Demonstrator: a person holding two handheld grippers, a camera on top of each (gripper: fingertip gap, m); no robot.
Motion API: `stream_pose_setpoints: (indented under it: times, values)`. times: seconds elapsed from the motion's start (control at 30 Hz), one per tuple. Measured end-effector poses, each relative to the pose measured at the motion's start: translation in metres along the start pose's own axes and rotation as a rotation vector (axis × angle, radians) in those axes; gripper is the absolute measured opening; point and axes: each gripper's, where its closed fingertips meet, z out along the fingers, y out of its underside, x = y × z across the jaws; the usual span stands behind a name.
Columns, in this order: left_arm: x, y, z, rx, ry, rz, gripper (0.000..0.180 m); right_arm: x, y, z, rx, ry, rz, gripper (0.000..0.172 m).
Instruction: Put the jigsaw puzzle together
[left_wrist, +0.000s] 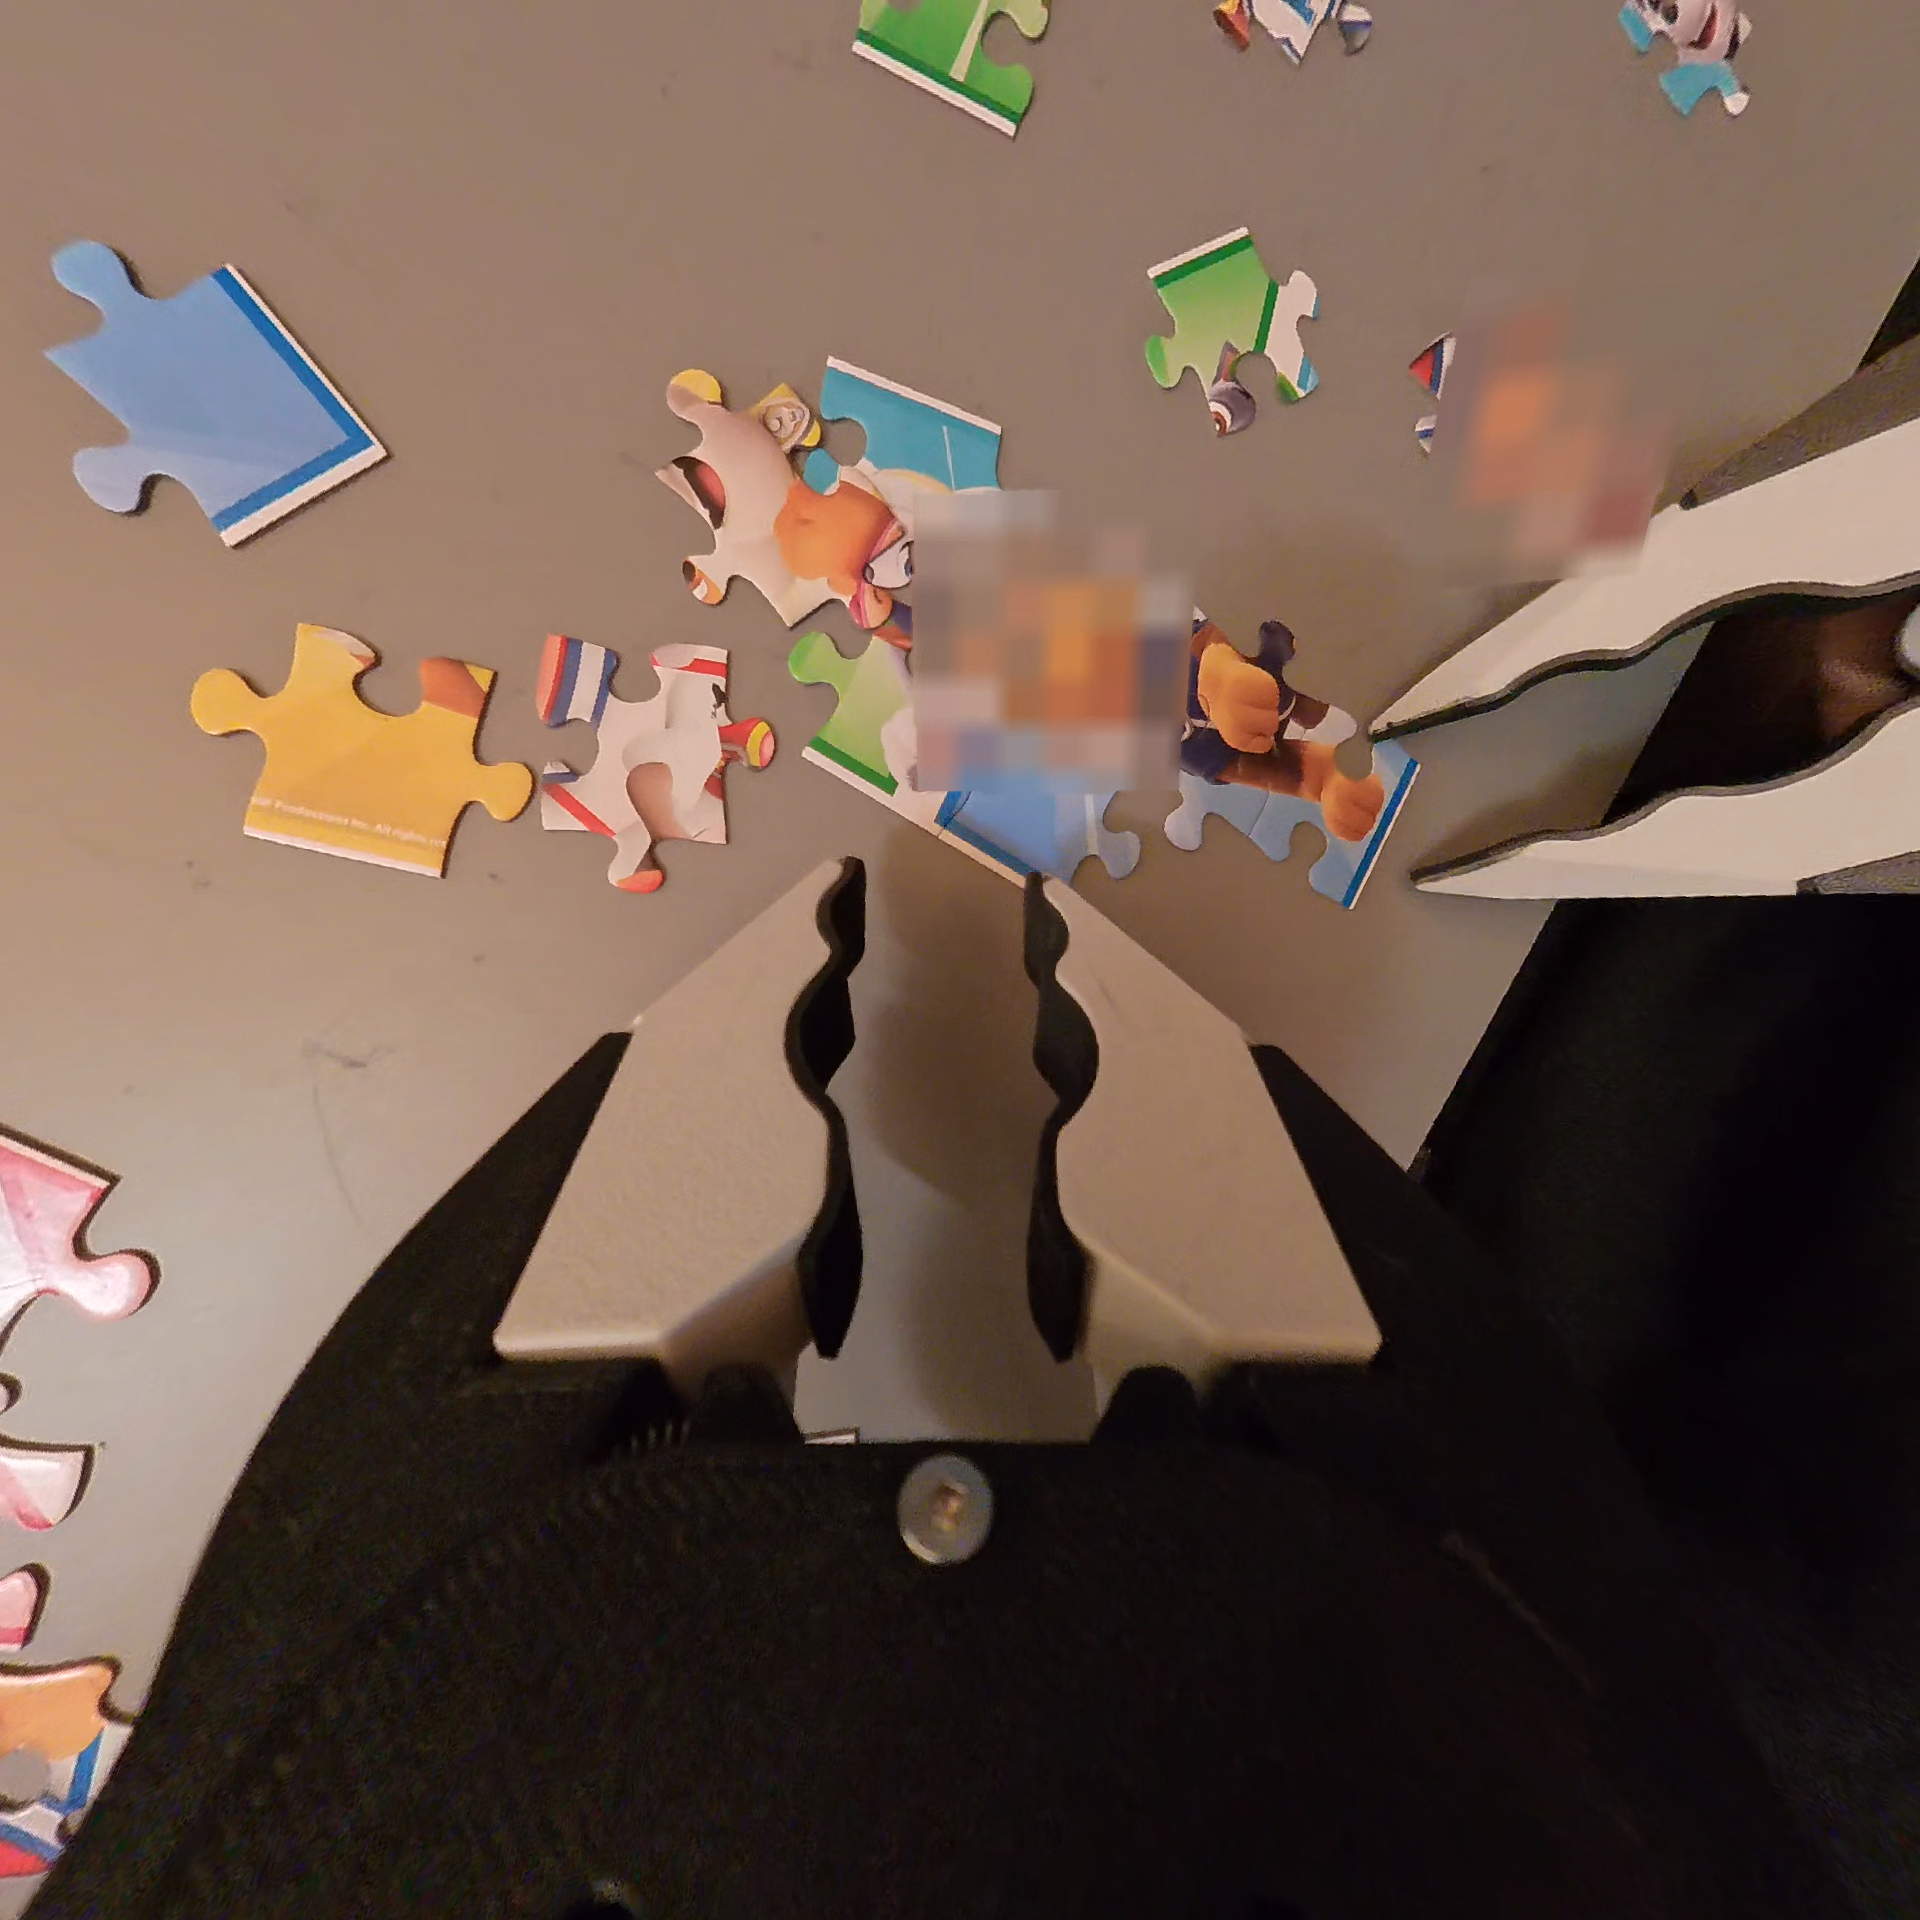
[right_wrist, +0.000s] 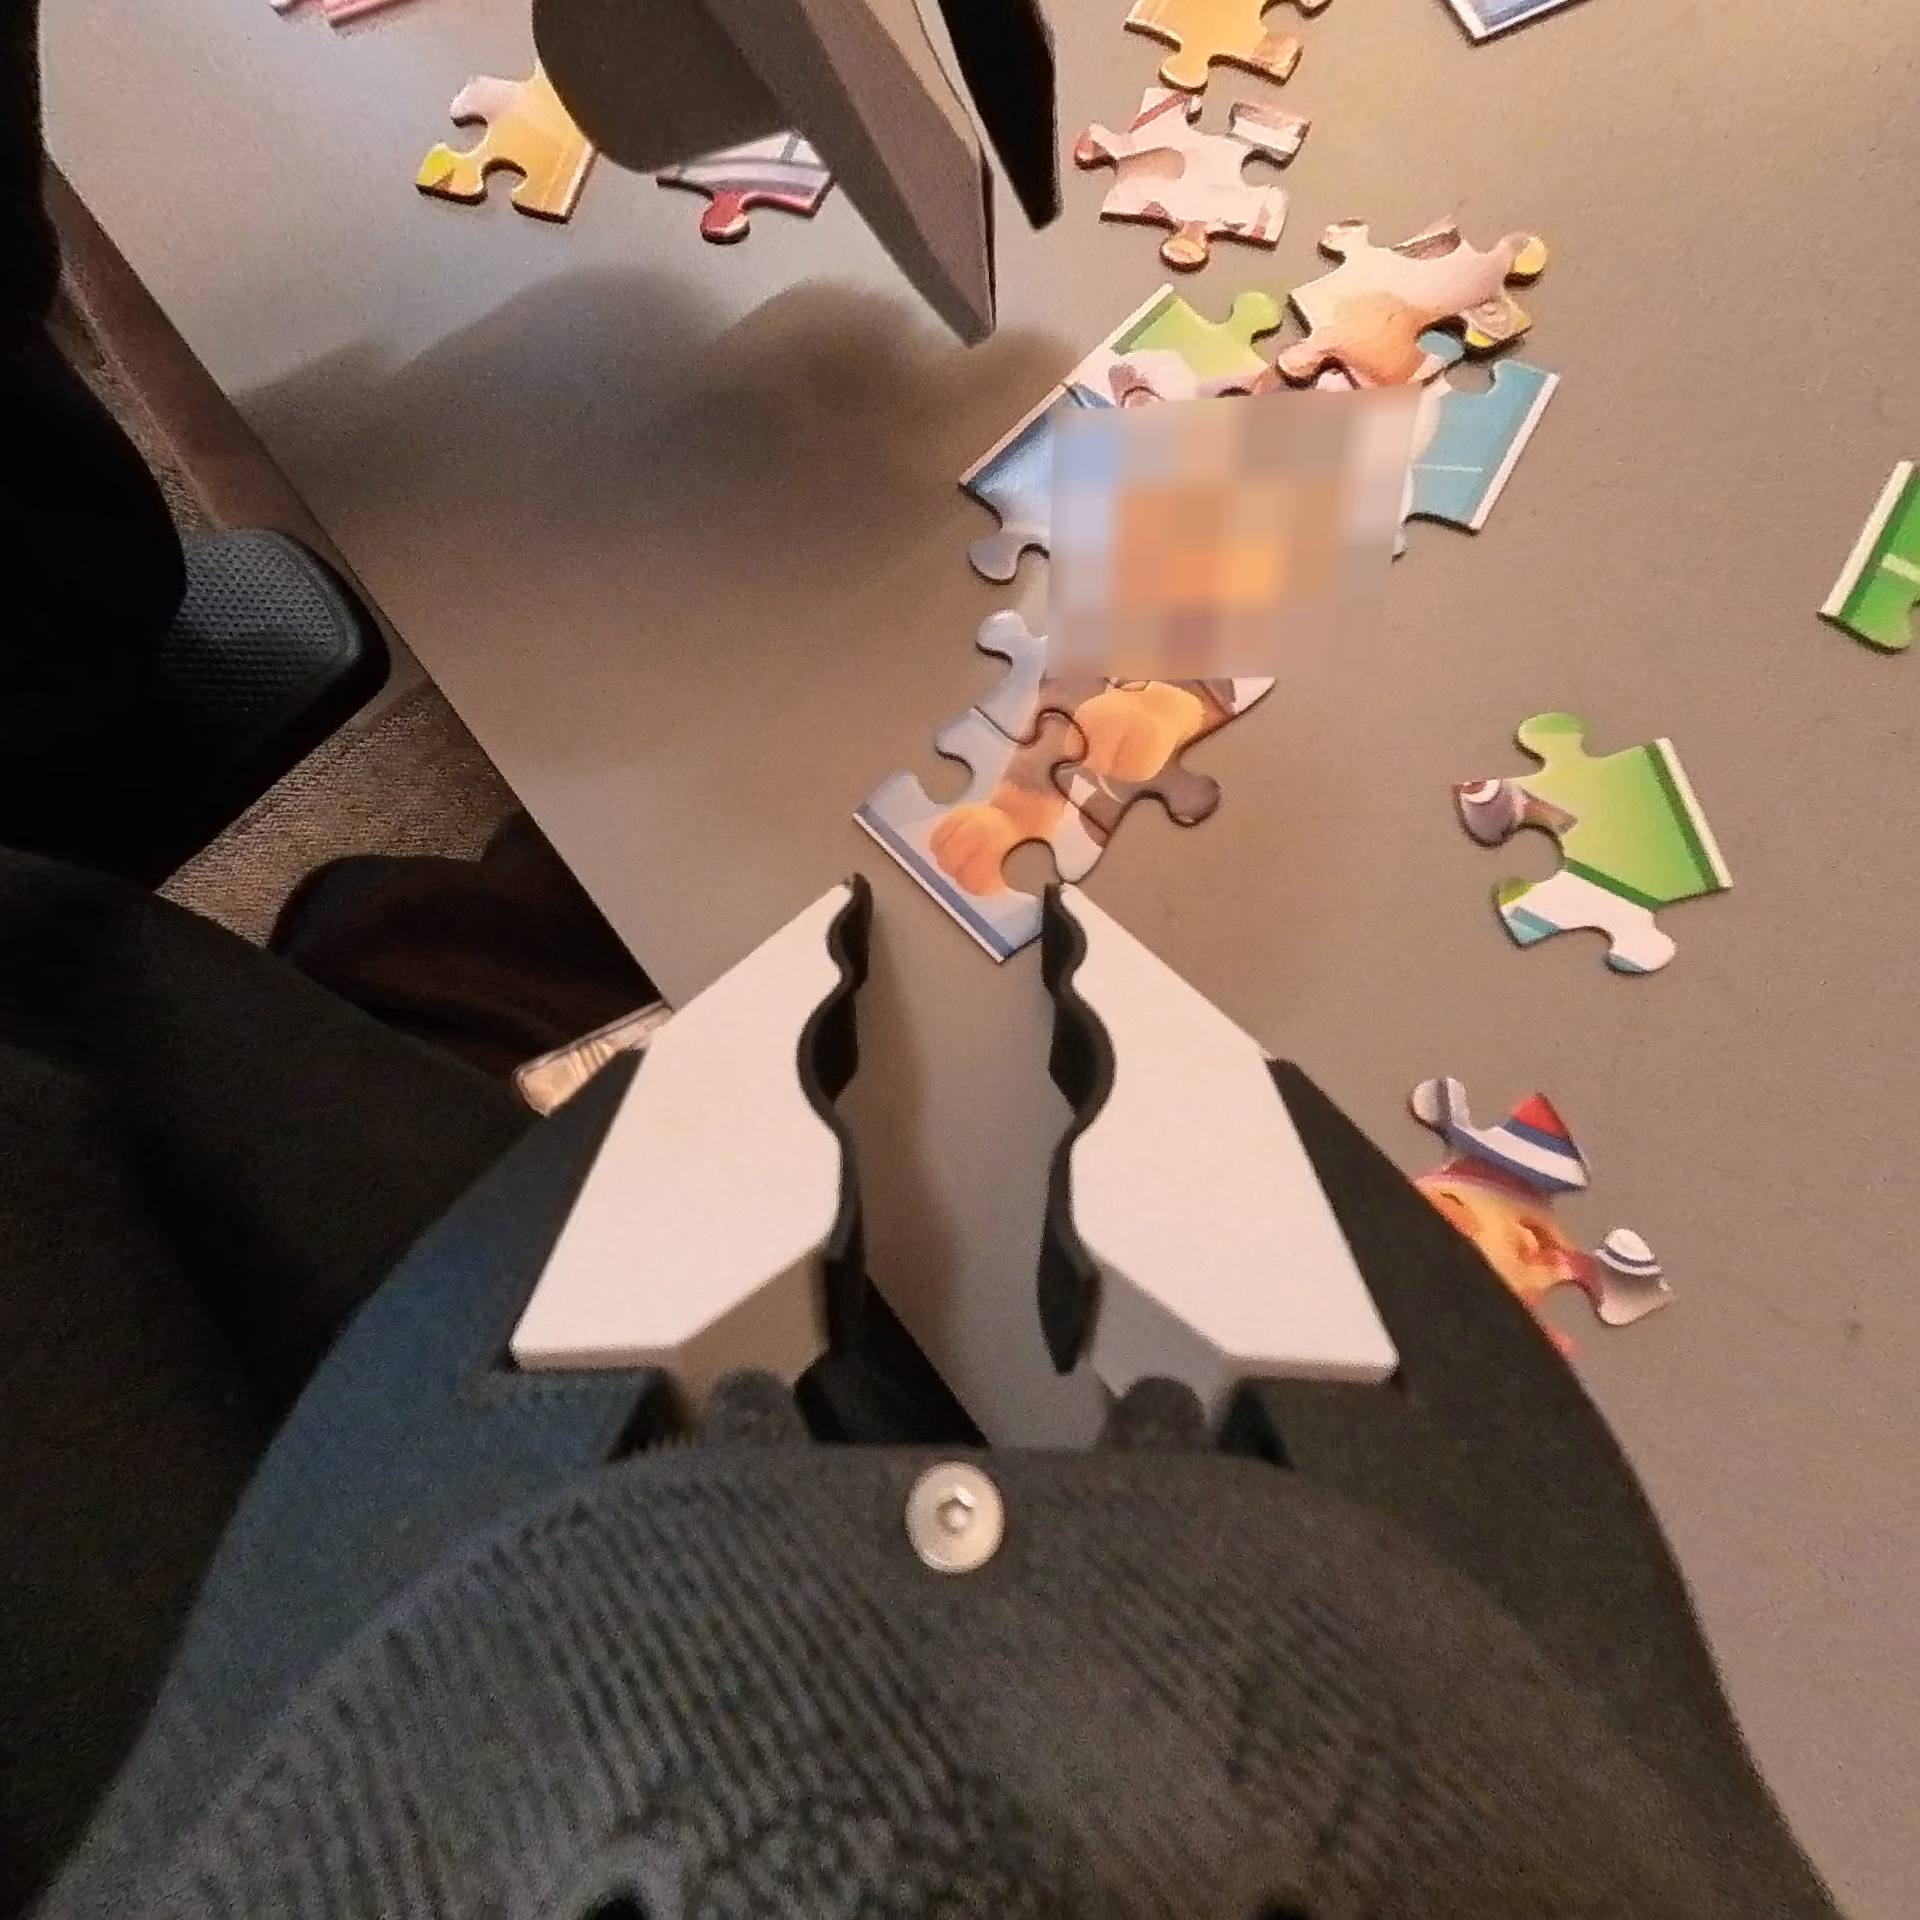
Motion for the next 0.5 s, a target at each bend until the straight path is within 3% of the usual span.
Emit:
stream_pose_setpoints:
  times: [0.4,0.5]
  values:
    - [-0.003,-0.005,0.007,0.015,-0.004,0.006,0.028,-0.01,-0.006,0.004,0.012,-0.058,-0.017,0.033]
    - [-0.008,-0.009,0.007,0.04,-0.023,0.002,0.028,-0.006,-0.019,-0.001,0.076,-0.071,-0.017,0.03]
